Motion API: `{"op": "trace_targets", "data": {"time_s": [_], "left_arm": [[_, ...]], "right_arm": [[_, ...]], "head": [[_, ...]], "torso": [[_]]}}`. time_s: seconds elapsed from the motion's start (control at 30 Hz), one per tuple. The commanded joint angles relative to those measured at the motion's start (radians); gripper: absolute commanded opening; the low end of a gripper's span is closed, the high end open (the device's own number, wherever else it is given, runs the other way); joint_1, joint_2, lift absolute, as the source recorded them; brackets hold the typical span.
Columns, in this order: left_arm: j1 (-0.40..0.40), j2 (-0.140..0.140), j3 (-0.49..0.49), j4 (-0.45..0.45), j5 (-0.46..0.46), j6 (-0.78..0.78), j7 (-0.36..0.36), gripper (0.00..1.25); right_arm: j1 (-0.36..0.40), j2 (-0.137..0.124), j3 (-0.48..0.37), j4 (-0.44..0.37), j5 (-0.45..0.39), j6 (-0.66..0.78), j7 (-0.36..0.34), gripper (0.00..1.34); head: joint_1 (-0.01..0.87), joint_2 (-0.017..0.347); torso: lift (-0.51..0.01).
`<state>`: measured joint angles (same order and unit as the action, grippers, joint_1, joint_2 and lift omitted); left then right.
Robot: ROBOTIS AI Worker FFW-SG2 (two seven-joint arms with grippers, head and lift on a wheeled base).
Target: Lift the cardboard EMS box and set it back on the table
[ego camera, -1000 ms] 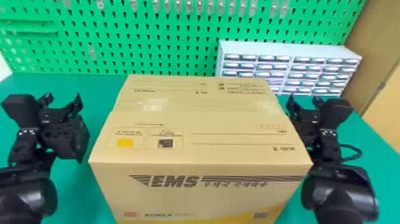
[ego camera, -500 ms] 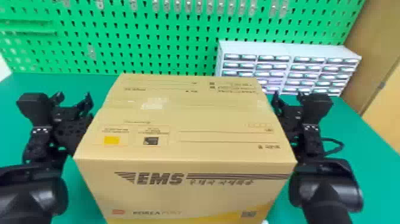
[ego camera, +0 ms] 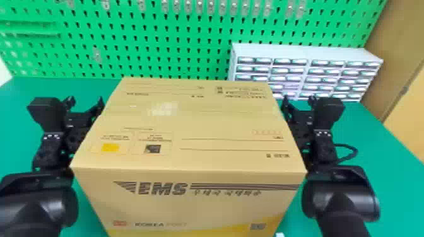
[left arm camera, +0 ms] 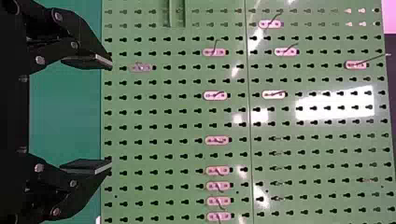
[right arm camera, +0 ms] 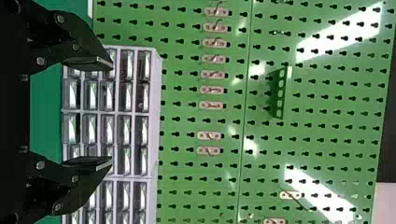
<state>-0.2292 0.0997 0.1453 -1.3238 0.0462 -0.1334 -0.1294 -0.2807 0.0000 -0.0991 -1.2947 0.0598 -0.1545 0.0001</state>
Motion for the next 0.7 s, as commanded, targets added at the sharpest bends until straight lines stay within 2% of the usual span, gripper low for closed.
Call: {"op": "trace_targets", "data": {"time_s": [0.0, 0.67], "left_arm": [[-0.002, 0.000, -0.006, 0.000, -0.002, 0.000, 0.001, 0.76], [-0.002, 0.000, -0.018, 0.000, -0.014, -0.009, -0.001, 0.76]], "right_arm": [[0.000, 0.000, 0.006, 0.000, 0.000, 0.003, 0.000, 0.80], [0.002, -0.003, 0.007, 0.000, -0.005, 0.007, 0.000, 0.80]], "head": [[0.678, -0.015], [0.678, -0.015]], "torso": [[-0.093], [-0.093]]}}
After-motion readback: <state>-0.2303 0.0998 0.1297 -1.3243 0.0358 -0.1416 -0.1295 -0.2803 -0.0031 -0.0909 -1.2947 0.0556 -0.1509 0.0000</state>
